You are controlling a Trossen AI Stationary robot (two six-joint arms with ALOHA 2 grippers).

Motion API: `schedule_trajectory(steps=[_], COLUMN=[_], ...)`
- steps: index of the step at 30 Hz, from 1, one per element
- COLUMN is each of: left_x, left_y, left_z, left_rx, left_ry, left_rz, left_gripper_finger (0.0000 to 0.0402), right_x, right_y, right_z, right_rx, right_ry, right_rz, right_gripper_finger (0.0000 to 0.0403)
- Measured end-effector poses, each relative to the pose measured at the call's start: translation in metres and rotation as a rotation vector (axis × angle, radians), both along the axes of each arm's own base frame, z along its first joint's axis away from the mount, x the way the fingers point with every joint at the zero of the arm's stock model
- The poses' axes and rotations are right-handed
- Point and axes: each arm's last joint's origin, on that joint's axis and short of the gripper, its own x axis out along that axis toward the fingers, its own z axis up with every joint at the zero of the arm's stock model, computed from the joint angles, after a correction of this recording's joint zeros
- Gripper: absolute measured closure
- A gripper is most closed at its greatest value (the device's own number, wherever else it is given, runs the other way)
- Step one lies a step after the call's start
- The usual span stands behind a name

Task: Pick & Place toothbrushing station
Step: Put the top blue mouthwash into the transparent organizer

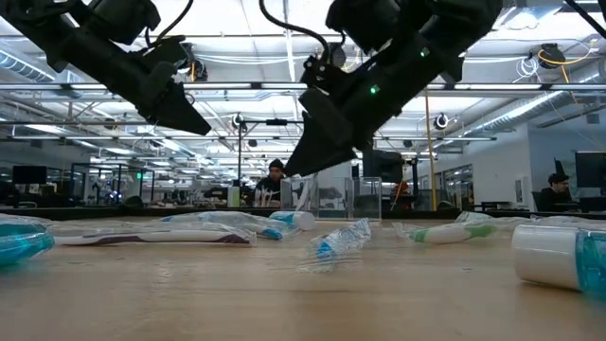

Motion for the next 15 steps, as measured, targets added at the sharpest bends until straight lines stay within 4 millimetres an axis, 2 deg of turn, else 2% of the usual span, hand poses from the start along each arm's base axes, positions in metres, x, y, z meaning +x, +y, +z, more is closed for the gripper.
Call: schedule_trajectory(steps=[11, 15], left_x=[0.0, 0.0], left_y=[0.0, 0.0], left_z=[0.0, 0.0], left_rx=[-0.001, -0.001], left_ry=[-0.001, 0.0], left_rz=[0.001, 0.001], left_gripper_finger=[0.0254, 0.0254], right_x=[-0.005, 0.004], right_y=[-0.007, -0.005], right_z=[-0.018, -0.031], right_rx=[0.032, 0.077], right_ry=[0.024, -0.012], right_rz=[-0.106, -0.068], right_gripper_finger=[0.0186, 0.0186])
